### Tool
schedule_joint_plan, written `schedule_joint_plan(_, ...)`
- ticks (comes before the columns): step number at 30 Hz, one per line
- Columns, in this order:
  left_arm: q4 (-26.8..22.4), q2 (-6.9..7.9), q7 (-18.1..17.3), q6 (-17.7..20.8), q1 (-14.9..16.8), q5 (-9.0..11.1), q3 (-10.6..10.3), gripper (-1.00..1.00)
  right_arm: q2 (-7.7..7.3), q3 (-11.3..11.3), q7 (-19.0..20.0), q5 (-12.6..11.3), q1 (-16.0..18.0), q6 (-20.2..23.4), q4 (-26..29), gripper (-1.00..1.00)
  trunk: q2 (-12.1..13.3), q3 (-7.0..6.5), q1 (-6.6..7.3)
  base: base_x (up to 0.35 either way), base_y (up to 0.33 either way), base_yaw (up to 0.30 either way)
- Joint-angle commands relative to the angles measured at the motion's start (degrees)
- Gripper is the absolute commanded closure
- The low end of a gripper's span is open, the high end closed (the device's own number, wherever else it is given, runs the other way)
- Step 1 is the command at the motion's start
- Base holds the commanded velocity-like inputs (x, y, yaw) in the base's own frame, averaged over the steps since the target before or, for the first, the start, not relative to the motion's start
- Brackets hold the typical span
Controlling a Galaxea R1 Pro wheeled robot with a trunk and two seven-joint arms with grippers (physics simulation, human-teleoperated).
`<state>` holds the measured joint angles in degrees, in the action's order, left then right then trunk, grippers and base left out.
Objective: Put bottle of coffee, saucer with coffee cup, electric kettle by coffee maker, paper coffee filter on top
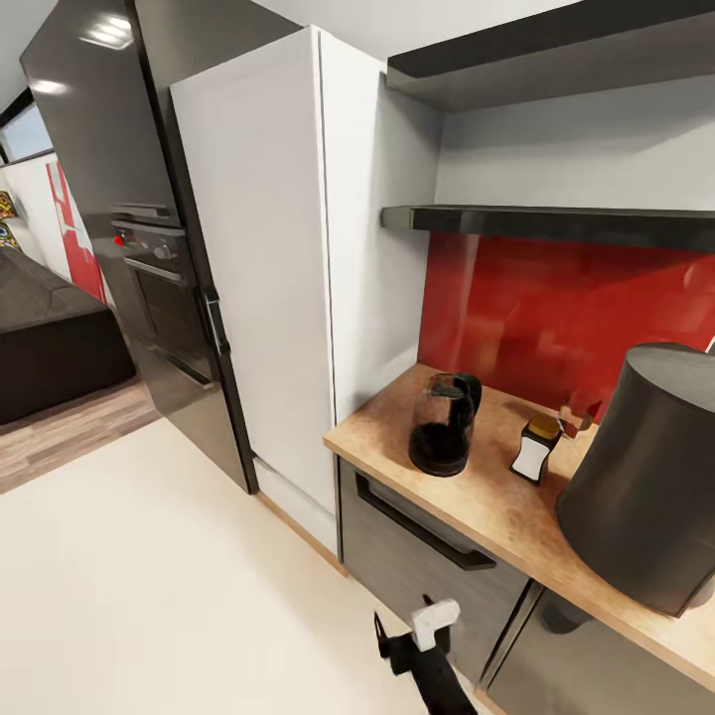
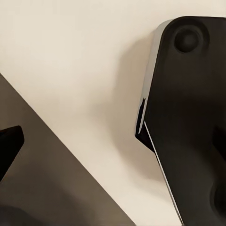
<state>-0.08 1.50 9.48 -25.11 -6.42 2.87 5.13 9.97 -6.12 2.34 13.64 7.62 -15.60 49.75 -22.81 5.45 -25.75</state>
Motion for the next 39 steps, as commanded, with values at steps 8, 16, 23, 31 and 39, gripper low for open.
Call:
schedule_joint_plan(8,-0.1,-0.06,-0.2,-0.5,0.0,0.0,0.4,-1.0,0.03,-3.9,0.0,-4.1,0.1,4.7,25.6,-1.0,-0.1,0.11,-0.03,0.0,0.0,0.0)
schedule_joint_plan(16,0.0,-0.02,-0.2,-0.5,0.0,0.0,0.3,-1.0,0.03,-4.0,-0.1,-9.0,19.7,24.9,36.9,-1.0,-0.1,0.11,-0.03,0.0,0.0,0.0)
schedule_joint_plan(23,0.0,-0.01,-0.2,-0.3,0.0,0.1,0.4,-1.0,0.03,0.9,-0.1,-9.0,32.6,33.3,36.9,-1.0,-0.1,0.11,-0.03,0.104,-0.044,0.0)
schedule_joint_plan(31,0.0,-0.06,-0.2,-0.2,0.0,0.1,0.4,-1.0,0.03,8.4,0.2,-9.0,35.8,37.8,36.1,-1.0,-0.1,0.11,-0.03,0.207,-0.195,0.0)
schedule_joint_plan(39,0.0,-0.01,-0.2,-0.3,0.0,0.1,0.4,-1.0,0.03,9.6,0.3,-8.8,35.9,38.4,35.2,-1.0,-0.1,0.11,-0.03,0.043,-0.044,0.0)
